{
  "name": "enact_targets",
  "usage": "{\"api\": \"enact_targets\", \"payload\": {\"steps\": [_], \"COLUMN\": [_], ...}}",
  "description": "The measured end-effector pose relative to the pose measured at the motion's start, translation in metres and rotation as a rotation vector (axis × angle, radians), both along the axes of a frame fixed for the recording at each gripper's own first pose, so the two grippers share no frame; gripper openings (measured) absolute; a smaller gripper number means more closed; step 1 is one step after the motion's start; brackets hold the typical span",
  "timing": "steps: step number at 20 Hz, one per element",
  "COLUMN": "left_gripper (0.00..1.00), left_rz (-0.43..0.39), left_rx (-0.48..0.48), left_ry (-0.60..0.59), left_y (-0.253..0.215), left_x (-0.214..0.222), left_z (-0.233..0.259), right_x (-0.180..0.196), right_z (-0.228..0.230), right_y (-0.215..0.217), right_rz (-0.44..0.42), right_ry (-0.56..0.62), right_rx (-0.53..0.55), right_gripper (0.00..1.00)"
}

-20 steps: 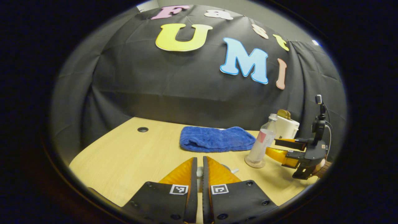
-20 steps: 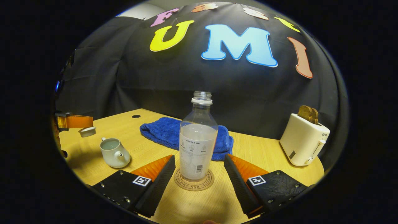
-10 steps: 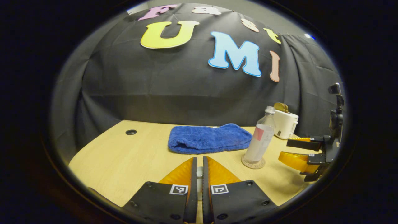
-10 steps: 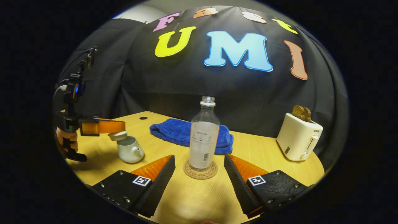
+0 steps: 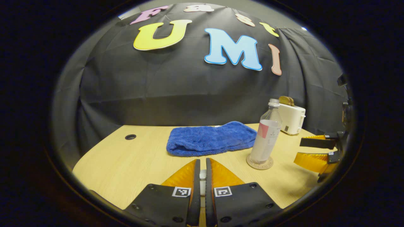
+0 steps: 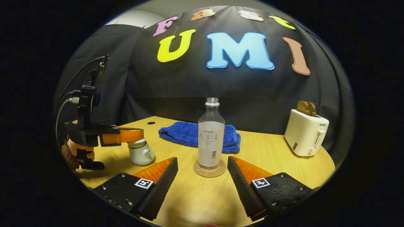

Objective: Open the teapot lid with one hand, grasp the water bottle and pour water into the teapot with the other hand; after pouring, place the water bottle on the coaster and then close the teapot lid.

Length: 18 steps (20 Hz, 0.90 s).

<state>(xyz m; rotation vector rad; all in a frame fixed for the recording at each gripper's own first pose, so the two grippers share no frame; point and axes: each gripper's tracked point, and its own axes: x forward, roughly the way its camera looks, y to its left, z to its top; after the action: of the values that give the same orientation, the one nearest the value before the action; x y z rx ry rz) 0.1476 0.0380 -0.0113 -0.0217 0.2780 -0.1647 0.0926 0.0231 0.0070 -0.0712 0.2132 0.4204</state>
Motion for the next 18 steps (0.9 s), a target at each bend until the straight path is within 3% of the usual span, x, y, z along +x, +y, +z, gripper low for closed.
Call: {"api": "enact_targets", "payload": {"steps": [12,14,18], "left_gripper": [0.13,0.2,0.21], "left_rz": [0.02,0.023,0.035], "left_rx": [0.009,0.022,0.034], "left_ry": [-0.011,-0.01,-0.009], "left_y": [-0.0044,-0.0059,-0.0072], "left_x": [0.0029,0.0018,-0.0023], "left_z": [-0.0072,-0.0078,-0.0071], "right_x": [-0.0049,-0.0064,-0.0085], "right_z": [-0.002,-0.0015,0.0017], "right_y": [-0.0057,-0.0068,-0.0084], "right_rz": [-0.008,-0.01,-0.019], "right_ry": [0.01,0.012,0.003], "right_rx": [0.043,0.048,0.047], "right_gripper": [0.98,0.98,0.98]}}
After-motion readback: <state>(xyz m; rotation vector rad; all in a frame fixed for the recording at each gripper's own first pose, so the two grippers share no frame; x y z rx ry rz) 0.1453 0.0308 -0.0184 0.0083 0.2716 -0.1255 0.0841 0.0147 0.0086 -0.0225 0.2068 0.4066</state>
